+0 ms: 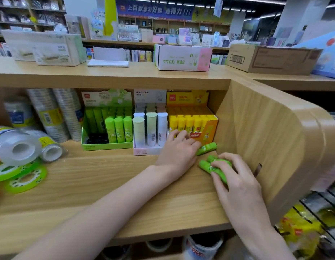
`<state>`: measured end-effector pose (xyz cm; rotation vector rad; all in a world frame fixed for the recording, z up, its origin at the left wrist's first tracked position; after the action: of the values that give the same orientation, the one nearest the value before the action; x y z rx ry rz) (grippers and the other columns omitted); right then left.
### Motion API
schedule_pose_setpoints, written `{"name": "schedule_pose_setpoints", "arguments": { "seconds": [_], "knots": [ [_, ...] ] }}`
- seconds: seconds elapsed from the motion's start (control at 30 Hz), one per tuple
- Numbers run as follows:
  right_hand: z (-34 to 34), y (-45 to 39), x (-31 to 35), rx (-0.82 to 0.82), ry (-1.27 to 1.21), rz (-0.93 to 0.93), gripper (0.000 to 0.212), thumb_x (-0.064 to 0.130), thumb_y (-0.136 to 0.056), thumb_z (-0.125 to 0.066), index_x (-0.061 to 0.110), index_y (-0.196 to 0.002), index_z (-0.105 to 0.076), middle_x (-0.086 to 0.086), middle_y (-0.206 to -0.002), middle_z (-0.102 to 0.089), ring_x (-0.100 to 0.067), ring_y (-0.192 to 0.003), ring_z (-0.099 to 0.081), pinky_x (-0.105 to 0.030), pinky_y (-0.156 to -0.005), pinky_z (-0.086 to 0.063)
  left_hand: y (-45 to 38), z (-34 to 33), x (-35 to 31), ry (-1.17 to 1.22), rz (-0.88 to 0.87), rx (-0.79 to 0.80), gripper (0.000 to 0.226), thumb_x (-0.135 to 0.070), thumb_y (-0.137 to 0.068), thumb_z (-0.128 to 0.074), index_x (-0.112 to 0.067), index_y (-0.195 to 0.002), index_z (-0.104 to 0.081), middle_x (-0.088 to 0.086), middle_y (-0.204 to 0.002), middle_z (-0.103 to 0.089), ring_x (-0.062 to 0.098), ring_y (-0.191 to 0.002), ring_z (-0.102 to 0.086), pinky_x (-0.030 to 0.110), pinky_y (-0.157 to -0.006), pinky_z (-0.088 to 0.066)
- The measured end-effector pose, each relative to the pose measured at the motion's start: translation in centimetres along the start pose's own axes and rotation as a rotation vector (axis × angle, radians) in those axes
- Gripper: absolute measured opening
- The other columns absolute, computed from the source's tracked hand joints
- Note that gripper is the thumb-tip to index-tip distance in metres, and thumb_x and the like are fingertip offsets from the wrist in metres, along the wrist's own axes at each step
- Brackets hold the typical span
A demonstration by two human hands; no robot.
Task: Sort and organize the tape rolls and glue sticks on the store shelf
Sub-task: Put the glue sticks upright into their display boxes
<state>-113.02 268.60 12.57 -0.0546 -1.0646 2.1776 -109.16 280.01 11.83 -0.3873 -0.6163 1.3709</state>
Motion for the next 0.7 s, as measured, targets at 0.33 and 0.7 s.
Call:
{"name": "schedule_pose_setpoints", "arguments": {
  "seconds": [0.33,0.7],
  "knots": [
    [0.0,-0.6,2.7,-0.037,-0.25,0.111,0.013,0.01,-0.088,-0.059,0.007,-0.098,-0.066,-0.003,-0.109,-0.058,-0.017,-0.103,-0.057,-0.027,-0.093,-0.043,6.7,7.6,6.6,0.398,0.175,-0.201,0.032,-0.023,-0.088,-0.047,-0.01,-0.113,-0.063,0.003,-0.103,-0.06,0.015,-0.094,-0.046,0.019,-0.084,-0.036],
    [-5.8,-3.3,12.6,0.019,-0.611,0.107,0.016,0.012,-0.086,-0.055,0.02,-0.1,-0.058,0.007,-0.099,-0.062,0.003,-0.099,-0.054,-0.007,-0.086,-0.037,16.0,12.9,19.3,0.624,0.546,-0.334,0.031,-0.037,-0.08,-0.06,-0.011,-0.097,-0.064,-0.004,-0.089,-0.053,0.006,-0.076,-0.056,0.011,-0.071,-0.044]
  ]
}}
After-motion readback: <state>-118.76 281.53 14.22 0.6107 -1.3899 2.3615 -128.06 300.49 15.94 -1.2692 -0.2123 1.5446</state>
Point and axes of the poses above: each hand's wrist, its own y-axis away from the middle knuckle, its own z-axis out of the back of the hand, x = y × z, the point moved 10 cm from there along -y, towards the middle knuckle
